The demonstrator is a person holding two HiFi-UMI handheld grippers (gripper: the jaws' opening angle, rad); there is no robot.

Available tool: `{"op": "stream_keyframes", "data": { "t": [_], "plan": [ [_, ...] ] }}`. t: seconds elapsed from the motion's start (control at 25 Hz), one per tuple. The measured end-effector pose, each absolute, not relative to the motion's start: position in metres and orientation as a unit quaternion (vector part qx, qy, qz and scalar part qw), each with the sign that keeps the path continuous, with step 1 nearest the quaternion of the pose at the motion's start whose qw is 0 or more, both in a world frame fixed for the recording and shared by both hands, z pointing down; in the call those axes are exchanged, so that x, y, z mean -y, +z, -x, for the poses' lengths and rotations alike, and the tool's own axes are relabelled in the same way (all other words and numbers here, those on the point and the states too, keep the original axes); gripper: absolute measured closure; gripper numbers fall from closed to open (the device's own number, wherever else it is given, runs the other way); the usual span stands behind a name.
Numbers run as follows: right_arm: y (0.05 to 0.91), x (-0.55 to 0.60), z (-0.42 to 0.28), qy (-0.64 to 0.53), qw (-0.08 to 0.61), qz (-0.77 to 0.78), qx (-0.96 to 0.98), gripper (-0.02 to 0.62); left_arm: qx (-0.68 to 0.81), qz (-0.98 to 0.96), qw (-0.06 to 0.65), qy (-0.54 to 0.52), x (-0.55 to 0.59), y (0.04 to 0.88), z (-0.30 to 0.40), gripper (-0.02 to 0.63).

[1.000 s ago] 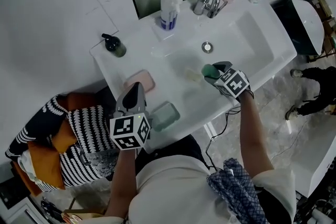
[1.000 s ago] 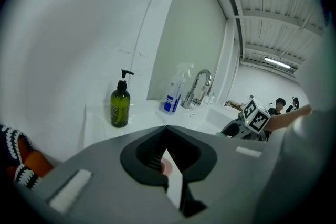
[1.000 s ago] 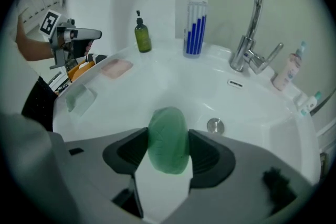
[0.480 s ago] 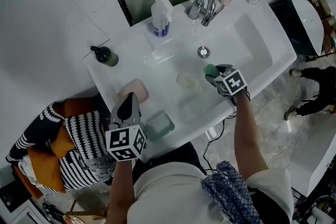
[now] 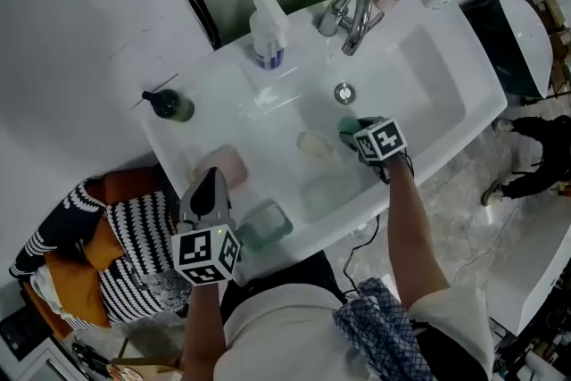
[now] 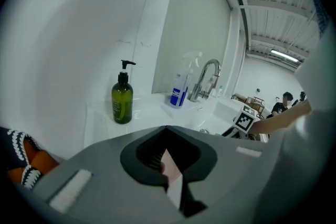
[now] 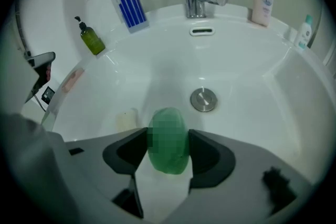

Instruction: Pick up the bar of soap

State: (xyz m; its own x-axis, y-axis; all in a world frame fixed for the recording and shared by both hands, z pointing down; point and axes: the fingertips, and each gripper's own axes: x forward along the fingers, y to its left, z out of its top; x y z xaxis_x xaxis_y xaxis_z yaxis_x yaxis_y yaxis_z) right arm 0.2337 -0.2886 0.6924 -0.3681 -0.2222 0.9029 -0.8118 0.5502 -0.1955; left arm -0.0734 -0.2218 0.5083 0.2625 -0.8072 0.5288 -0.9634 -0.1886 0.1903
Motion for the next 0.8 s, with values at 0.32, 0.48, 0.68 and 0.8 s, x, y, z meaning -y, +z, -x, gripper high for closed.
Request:
{"op": "stream_keyframes", "data": {
  "t": [0.32,0.48,0.68,0.8],
  "plan": [
    [0.718,0.284,-0.226,0.356,0.451,-0.328,0.750,0.341,0.585,-0.750,0.265,0.160,0.221,0.522,0.076,0.598],
    [0.726,0.280,-0.226,0.360,0.457,-0.330,0.743,0.341,0.585,-0.751,0.264,0.156,0.226,0.520,0.075,0.597],
    [0.729,0.283,-0.226,0.361,0.459,-0.333,0.740,0.341,0.584,-0.752,0.265,0.154,0.227,0.520,0.077,0.597],
    [0.731,0.283,-0.226,0.359,0.462,-0.334,0.739,0.341,0.584,-0.751,0.265,0.156,0.225,0.521,0.077,0.597]
  ]
}}
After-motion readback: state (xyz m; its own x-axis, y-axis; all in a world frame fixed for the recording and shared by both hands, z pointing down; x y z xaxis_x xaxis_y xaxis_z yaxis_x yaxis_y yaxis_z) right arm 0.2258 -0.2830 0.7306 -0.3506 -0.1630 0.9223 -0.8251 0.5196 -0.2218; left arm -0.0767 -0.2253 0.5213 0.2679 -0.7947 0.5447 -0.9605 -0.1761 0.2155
